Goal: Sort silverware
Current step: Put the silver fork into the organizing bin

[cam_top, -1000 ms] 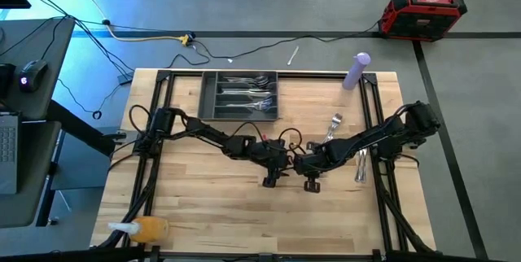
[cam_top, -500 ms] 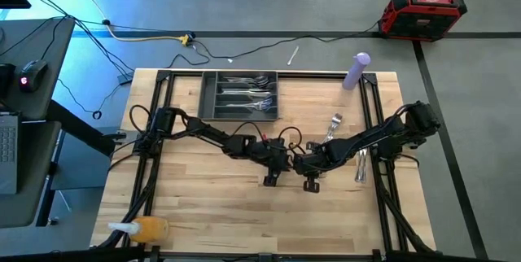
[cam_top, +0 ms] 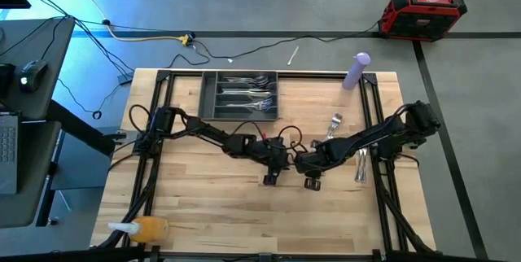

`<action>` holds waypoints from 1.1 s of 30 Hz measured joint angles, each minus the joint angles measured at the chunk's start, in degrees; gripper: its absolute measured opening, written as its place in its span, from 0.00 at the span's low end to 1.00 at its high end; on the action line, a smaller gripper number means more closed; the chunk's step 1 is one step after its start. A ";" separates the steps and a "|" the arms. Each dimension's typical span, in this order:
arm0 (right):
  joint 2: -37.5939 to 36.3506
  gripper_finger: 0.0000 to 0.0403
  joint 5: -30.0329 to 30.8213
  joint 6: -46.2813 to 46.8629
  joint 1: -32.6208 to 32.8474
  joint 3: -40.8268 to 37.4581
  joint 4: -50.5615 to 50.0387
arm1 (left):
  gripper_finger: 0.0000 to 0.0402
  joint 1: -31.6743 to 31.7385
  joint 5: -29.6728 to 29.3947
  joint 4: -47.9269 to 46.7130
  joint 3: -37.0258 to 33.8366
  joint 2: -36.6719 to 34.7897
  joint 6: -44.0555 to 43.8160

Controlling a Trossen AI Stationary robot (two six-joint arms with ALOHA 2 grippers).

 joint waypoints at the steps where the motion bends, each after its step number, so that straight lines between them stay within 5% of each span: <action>1: -0.73 0.34 -0.21 -0.04 -0.21 -0.04 -1.24 | 0.13 0.09 0.13 -0.30 0.00 -0.02 -0.10; 4: -4.99 0.43 1.89 1.46 -0.29 -0.05 -3.76 | 0.13 0.21 0.24 -1.72 0.00 -0.46 -0.47; 11: -21.72 0.45 30.20 14.05 3.30 -0.11 -20.18 | 0.13 2.31 -11.21 -16.69 -0.07 -9.51 1.73; 18: -33.36 0.41 36.35 22.10 4.72 -0.19 -27.24 | 0.13 6.97 -25.37 -34.95 -0.22 -20.47 7.87; 22: -35.18 0.40 39.19 22.05 6.71 -3.56 -22.27 | 0.13 11.73 -31.17 -43.48 -0.22 -26.66 10.38; 33: -35.01 0.40 35.52 20.51 7.08 -15.15 -7.94 | 0.13 26.02 -16.62 -50.49 -3.26 -30.53 19.13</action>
